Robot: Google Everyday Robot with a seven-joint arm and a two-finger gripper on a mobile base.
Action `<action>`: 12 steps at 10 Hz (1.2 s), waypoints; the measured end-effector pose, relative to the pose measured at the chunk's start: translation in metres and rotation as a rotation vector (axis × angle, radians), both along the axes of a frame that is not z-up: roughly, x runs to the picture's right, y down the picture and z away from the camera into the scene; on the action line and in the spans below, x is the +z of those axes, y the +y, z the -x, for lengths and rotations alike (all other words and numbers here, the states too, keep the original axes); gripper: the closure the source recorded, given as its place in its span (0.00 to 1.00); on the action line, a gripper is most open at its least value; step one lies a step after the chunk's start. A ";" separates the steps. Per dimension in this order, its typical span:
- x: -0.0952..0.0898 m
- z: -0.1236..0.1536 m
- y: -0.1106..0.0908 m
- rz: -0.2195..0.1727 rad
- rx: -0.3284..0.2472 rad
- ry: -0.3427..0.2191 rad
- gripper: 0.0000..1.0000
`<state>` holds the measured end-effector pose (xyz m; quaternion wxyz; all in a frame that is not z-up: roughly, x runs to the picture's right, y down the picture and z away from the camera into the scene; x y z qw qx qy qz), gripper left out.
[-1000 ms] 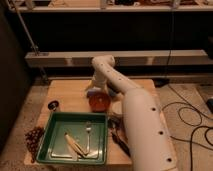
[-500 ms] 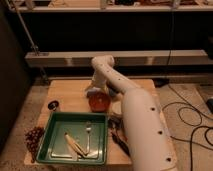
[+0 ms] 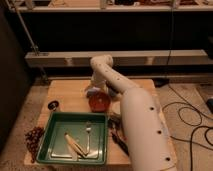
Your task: Place sponge in tray
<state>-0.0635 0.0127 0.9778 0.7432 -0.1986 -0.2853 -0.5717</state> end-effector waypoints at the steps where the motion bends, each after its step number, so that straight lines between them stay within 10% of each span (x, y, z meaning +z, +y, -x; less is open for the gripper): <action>1: 0.002 0.001 0.002 0.000 -0.003 0.003 0.20; 8: 0.010 -0.001 0.009 0.000 -0.001 0.006 0.20; 12: 0.010 0.000 0.009 0.000 -0.003 0.006 0.53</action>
